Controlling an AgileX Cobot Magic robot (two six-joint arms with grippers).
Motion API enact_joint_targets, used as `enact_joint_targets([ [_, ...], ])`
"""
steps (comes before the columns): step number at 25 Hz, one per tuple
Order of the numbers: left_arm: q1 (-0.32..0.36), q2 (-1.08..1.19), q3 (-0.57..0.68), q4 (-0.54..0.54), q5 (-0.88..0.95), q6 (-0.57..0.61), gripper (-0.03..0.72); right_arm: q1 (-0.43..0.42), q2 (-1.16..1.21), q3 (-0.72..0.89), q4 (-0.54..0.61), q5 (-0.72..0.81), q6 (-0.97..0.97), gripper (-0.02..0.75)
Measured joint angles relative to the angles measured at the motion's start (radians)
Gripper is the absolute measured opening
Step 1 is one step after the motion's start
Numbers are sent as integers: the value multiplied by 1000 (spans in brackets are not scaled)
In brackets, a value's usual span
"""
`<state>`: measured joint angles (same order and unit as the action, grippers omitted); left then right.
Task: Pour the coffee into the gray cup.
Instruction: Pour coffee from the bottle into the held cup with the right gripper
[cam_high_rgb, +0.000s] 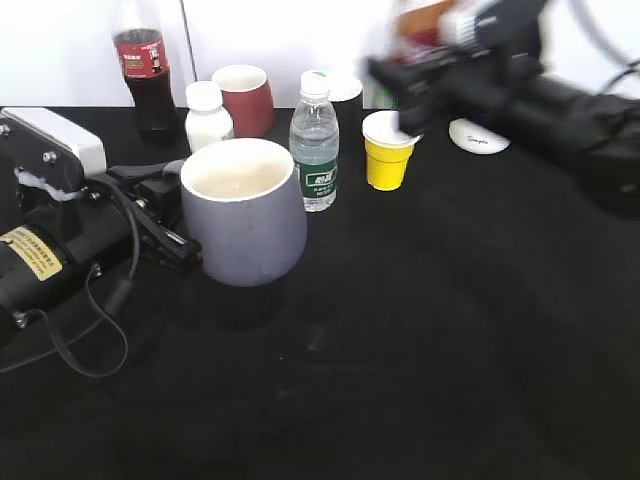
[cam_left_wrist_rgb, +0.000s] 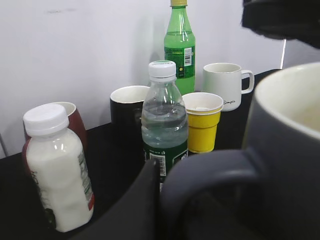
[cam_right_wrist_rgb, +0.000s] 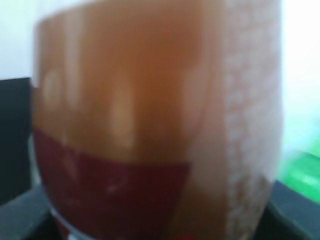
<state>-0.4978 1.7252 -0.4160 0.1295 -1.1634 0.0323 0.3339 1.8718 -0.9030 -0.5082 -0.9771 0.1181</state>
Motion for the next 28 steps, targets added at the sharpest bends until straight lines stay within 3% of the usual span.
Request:
enact_joint_targets([
  [3, 0, 0, 0, 0, 0, 0, 48, 78, 0, 0, -23, 23, -27, 512],
  [7, 0, 0, 0, -23, 0, 0, 48, 101, 0, 0, -110, 69, -60, 512],
  [9, 0, 0, 0, -37, 0, 64, 48, 104, 0, 0, -135, 134, -158, 512],
  [19, 0, 0, 0, -34, 0, 108, 48, 104, 0, 0, -137, 156, -569, 512],
  [24, 0, 0, 0, 76, 0, 108, 48, 104, 0, 0, -135, 115, -754, 512],
  [28, 0, 0, 0, 102, 0, 108, 48, 104, 0, 0, -65, 106, -916, 512],
])
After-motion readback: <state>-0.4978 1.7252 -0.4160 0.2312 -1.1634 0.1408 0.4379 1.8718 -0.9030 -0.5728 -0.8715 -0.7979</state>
